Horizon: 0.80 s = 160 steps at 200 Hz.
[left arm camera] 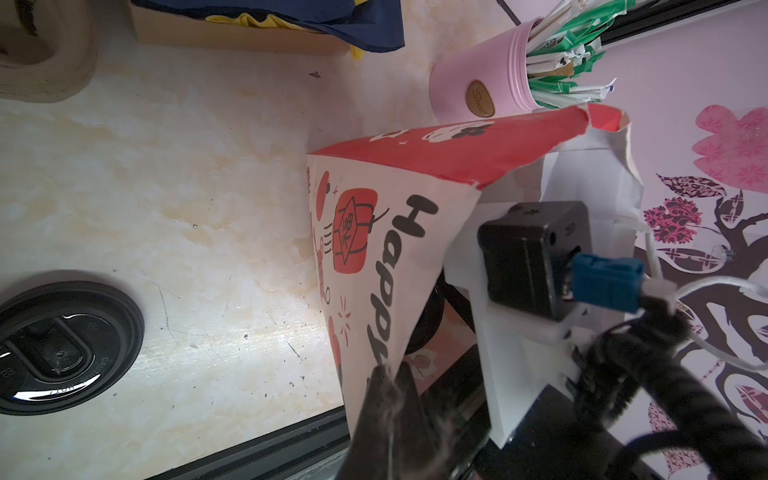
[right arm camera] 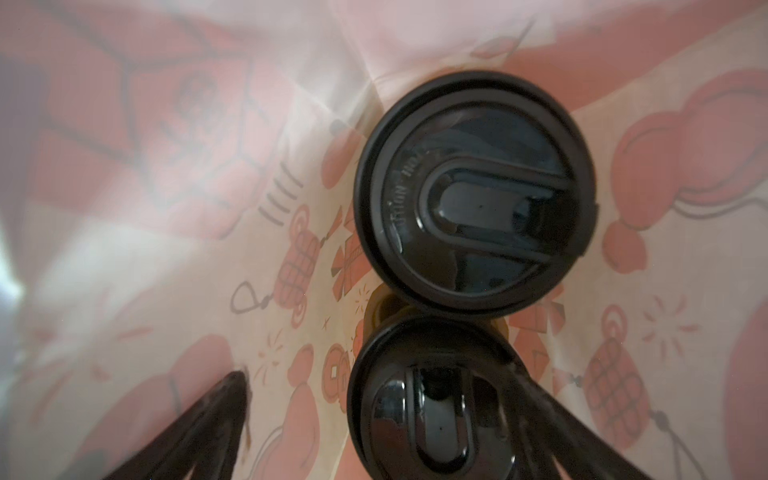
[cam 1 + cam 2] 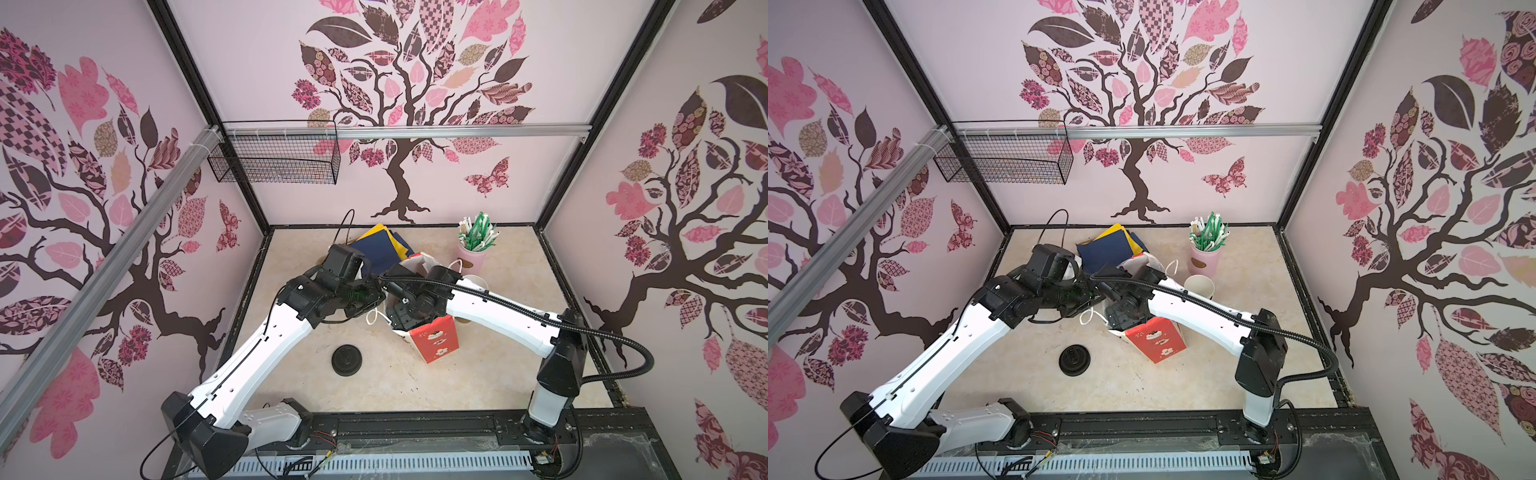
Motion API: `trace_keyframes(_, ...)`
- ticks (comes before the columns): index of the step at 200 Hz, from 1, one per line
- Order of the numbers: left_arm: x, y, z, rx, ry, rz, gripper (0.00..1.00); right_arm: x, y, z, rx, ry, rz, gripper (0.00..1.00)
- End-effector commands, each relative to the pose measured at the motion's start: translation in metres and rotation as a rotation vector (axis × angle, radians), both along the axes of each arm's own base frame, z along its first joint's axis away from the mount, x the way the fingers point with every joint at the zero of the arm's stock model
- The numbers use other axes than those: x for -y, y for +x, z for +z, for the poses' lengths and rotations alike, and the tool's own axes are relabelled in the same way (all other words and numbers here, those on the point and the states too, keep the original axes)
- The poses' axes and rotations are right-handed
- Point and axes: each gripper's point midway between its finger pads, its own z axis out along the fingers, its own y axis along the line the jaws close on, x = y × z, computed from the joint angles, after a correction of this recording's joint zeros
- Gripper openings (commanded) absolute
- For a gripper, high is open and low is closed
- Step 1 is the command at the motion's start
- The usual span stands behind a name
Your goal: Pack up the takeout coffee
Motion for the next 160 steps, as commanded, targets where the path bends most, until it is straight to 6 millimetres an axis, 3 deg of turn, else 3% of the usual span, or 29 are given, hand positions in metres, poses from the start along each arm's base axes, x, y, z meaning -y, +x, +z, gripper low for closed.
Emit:
trace_keyframes(1,0.003,0.000,0.024,0.056,-0.044,0.004,0.00,0.008,0.007,0.029,0.099,0.021,-0.053,0.97)
trace_keyframes(62,-0.010,-0.003,0.026,0.066,-0.007,0.042,0.00,0.014,0.001,0.043,0.151,0.119,-0.046,0.95)
trace_keyframes(111,-0.010,-0.001,0.027,0.078,0.014,0.025,0.00,-0.003,-0.012,0.021,0.043,0.153,0.014,0.92)
trace_keyframes(160,-0.005,0.000,0.018,0.081,-0.006,0.008,0.00,-0.014,-0.009,0.003,0.002,0.179,-0.039,0.92)
